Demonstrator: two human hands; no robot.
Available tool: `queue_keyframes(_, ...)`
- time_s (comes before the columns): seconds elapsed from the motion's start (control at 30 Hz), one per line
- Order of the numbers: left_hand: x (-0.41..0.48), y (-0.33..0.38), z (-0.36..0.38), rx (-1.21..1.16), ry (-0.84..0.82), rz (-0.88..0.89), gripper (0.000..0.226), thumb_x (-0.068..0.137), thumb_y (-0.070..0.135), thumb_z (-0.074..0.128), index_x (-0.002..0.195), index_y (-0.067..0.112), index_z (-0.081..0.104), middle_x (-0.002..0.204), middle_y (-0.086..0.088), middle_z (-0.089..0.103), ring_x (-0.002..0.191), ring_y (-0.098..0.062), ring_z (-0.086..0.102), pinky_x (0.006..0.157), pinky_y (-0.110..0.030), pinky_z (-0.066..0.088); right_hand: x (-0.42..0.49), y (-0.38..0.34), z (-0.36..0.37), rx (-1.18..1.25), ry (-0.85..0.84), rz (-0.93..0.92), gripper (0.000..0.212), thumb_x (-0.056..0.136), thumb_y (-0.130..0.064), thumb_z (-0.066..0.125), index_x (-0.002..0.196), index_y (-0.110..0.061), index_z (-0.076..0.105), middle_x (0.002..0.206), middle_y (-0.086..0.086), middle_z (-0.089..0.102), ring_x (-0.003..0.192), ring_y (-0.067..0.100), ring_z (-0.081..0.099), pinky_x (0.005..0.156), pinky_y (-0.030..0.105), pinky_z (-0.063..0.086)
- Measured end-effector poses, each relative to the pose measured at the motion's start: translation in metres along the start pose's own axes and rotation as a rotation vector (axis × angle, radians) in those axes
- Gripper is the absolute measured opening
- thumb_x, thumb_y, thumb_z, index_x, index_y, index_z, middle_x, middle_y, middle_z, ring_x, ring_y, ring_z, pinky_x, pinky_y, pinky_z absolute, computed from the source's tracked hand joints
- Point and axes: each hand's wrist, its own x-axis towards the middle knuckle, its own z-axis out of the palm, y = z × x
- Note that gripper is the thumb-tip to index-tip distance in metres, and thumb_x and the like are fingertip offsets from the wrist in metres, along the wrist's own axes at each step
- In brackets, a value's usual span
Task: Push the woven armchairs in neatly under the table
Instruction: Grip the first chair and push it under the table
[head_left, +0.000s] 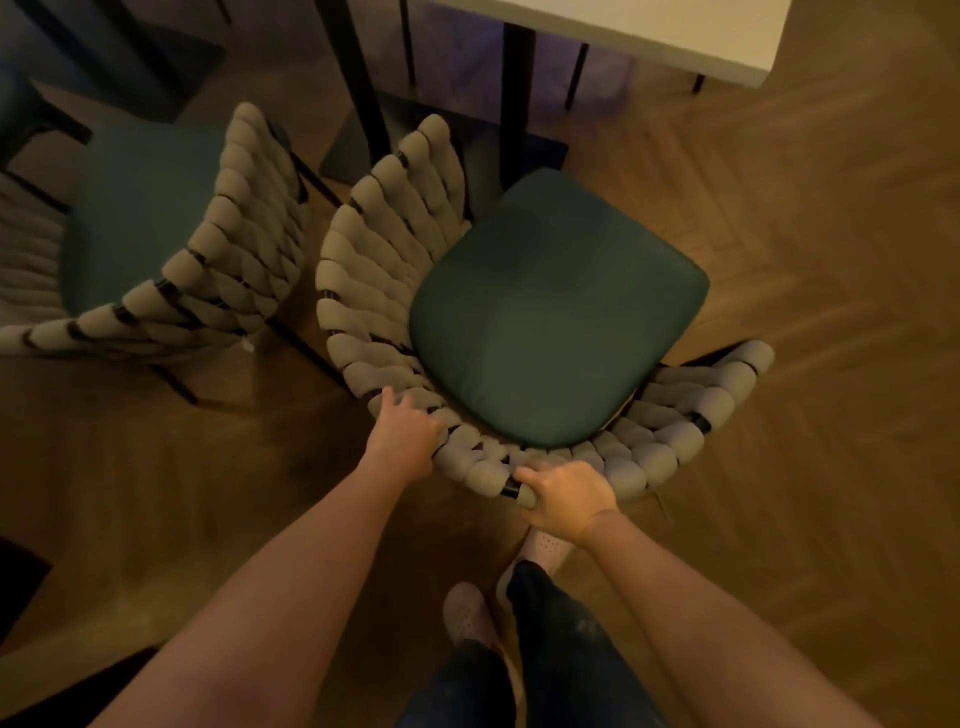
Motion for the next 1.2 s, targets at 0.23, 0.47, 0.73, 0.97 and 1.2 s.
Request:
queue_keyframes(0.23, 0.035, 0.017, -0.025, -0.151, 0.080, -0.052, 0.030, 0.090, 0.031, 0.056, 0.119, 0.023, 0.057, 0.109, -0.002, 0.064, 0.119, -0.028, 0.051, 0.108, -0.056, 0.025, 0.025, 0.071, -0.057, -0.243, -0.062, -0.156, 0.028, 0.070, -0.045, 0.074, 0.092, -0.027, 0.070, 0.076, -0.006, 0.067, 0.055, 0.014, 0.063, 0.046, 0.021, 0.029)
queue_keyframes(0.47, 0.068, 0.002, -0.044, -0.266, 0.179, 0.042, 0.036, 0.086, 0.034, 0.062, 0.119, 0.024, 0.053, 0.108, 0.001, 0.063, 0.113, -0.025, 0.052, 0.100, -0.046, 0.031, 0.067, 0.118, -0.104, -0.214, -0.245, -0.129, 0.030, 0.087, -0.042, 0.054, 0.114, -0.030, 0.058, 0.102, -0.007, 0.064, 0.089, 0.017, 0.064, 0.071, 0.026, 0.045)
queue_keyframes(0.73, 0.096, -0.092, -0.030, -0.175, 0.122, 0.314, 0.048, 0.089, 0.036, 0.061, 0.135, 0.027, 0.047, 0.130, 0.004, 0.058, 0.120, -0.016, 0.054, 0.109, -0.039, 0.034, 0.078, 0.126, -0.107, -0.236, -0.378, -0.012, 0.031, 0.086, -0.035, 0.053, 0.117, -0.029, 0.056, 0.109, -0.008, 0.064, 0.099, 0.015, 0.060, 0.091, 0.029, 0.041)
queue_keyframes(0.97, 0.101, -0.112, -0.045, 0.008, -0.028, 0.361, 0.044, 0.092, 0.024, 0.056, 0.135, 0.027, 0.045, 0.117, 0.000, 0.062, 0.106, -0.021, 0.059, 0.091, -0.039, 0.047, 0.072, 0.105, -0.094, -0.328, -0.309, 0.260, 0.034, 0.091, -0.029, 0.050, 0.123, -0.038, 0.052, 0.112, -0.008, 0.061, 0.108, 0.018, 0.056, 0.097, 0.042, 0.031)
queue_keyframes(1.2, 0.100, -0.127, -0.050, 0.013, -0.010, 0.329, 0.047, 0.093, 0.020, 0.057, 0.137, 0.027, 0.045, 0.118, -0.001, 0.061, 0.109, -0.023, 0.057, 0.095, -0.040, 0.045, 0.079, 0.083, -0.100, -0.356, -0.249, 0.392, 0.037, 0.095, -0.023, 0.046, 0.127, -0.040, 0.050, 0.113, -0.006, 0.060, 0.111, 0.019, 0.055, 0.107, 0.046, 0.024)
